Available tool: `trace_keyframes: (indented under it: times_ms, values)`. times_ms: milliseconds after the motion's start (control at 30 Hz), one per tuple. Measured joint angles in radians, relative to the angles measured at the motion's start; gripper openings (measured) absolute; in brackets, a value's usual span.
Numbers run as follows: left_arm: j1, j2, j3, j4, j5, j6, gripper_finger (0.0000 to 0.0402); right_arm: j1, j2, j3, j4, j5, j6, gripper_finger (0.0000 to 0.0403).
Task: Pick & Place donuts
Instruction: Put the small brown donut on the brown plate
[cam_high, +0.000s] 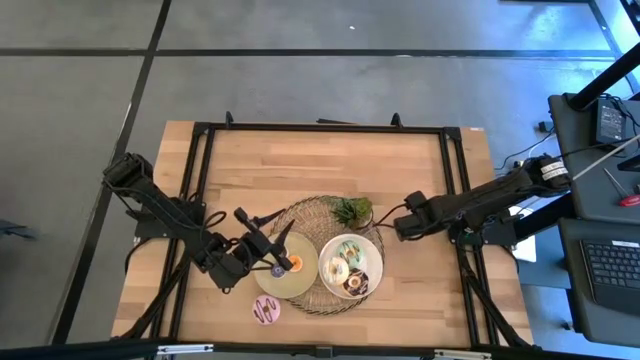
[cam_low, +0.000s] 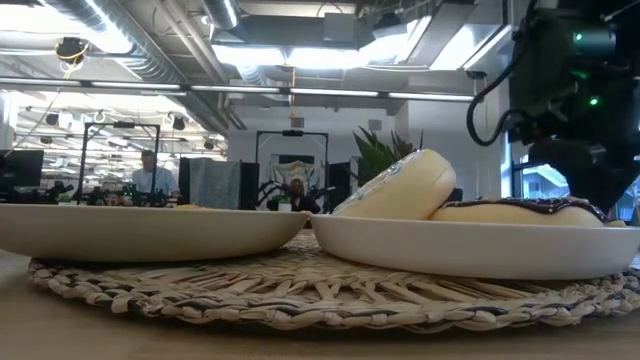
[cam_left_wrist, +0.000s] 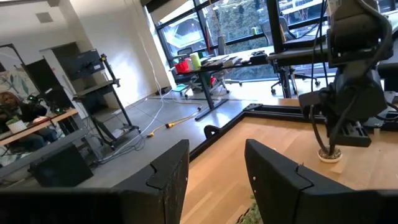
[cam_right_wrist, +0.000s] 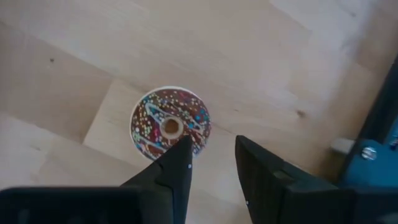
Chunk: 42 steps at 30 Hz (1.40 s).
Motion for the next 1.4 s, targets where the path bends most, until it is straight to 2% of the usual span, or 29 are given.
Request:
trace_keyframes:
  times_ms: [700,900,1167,1300,1400]
  values:
    - [0.0,0.0,0.0,-0.005,0.0,0.0,0.015,-0.03,-0.001,-0.124,0.237,-0.01,-0.003,0.0112]
    - [0.0,0.0,0.0,-0.005,0.0,0.0,0.0152,-0.03,-0.001,-0.121,0.231,-0.017,-0.046,0.0085]
    - [0.0,0.0,0.0,-0.005,0.0,0.0,0.0149,-0.028,0.0,-0.047,0.147,-0.027,-0.14,0.0023]
    - [-0.004,0.0,0.0,-0.005,0.01,0.0,0.0153,-0.028,0.0,0.053,0.076,0.006,-0.209,0.0018]
    - [-0.009,0.0,0.0,-0.005,0.094,-0.028,0.0155,-0.027,0.0,0.148,0.072,0.053,-0.286,0.0027]
